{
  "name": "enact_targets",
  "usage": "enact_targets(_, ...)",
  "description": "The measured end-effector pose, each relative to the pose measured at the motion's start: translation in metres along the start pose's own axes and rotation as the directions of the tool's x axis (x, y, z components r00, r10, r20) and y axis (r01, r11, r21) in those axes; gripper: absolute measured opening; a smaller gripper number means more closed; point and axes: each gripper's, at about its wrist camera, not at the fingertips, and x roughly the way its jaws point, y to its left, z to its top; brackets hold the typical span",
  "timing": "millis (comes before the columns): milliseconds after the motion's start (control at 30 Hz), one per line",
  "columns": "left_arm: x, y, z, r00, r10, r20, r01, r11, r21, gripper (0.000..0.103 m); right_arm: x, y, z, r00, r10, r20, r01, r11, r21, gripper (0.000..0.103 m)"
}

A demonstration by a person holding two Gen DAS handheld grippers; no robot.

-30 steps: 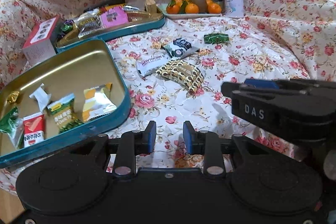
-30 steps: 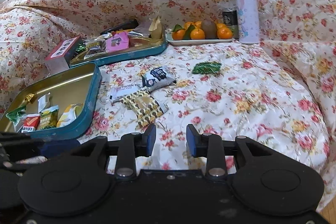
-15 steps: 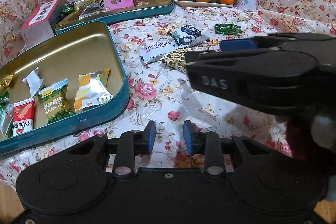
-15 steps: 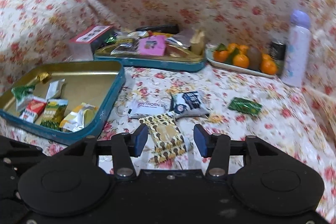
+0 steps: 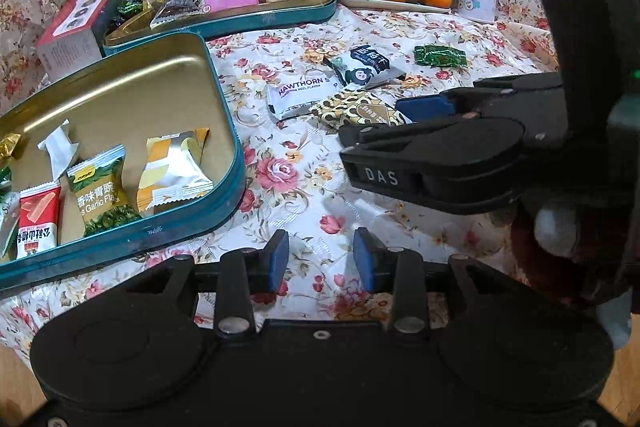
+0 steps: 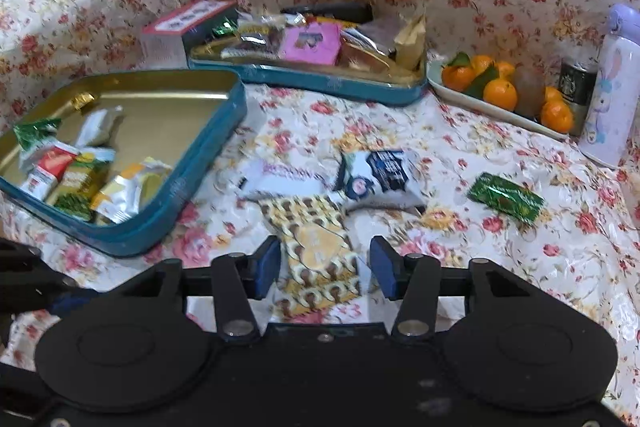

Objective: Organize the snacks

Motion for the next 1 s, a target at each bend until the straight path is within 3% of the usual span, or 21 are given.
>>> enact_targets(133, 0.0, -0.001, -0.001, 1.0, 0.008, 0.006, -0.008, 1.0, 0.001, 0.045, -0.008, -0.003, -0.007, 0.999, -0.033, 0.023, 0.033, 0.999, 0.008, 0.039)
enact_targets(333, 0.0, -0.002, -0.001, 1.0, 0.016, 0.009, -0.016, 1.0, 0.01, 0.045, -0.022, -0.025, -0.024, 0.987, -0.155, 0.044, 0.149, 0.983, 0.111, 0.038)
enact_targets(533, 0.0, -0.004, 0.0, 1.0, 0.024, 0.005, -0.024, 1.0, 0.013, 0.045, -0.027, -0.043, -0.039, 0.954, -0.292, 0.07, 0.274, 0.942, 0.196, 0.038)
enact_targets(800, 0.0, -0.007, 0.003, 0.999, 0.038, -0.008, -0.037, 0.999, 0.034, 0.045, -0.016, -0.041, -0.048, 0.922, -0.357, 0.147, 0.331, 0.927, 0.179, 0.038)
enact_targets(1000, -0.004, -0.008, 0.011, 1.0, 0.029, -0.009, -0.029, 0.998, 0.055, 0.044, -0.016, -0.04, -0.057, 0.91, -0.368, 0.193, 0.326, 0.92, 0.219, 0.038)
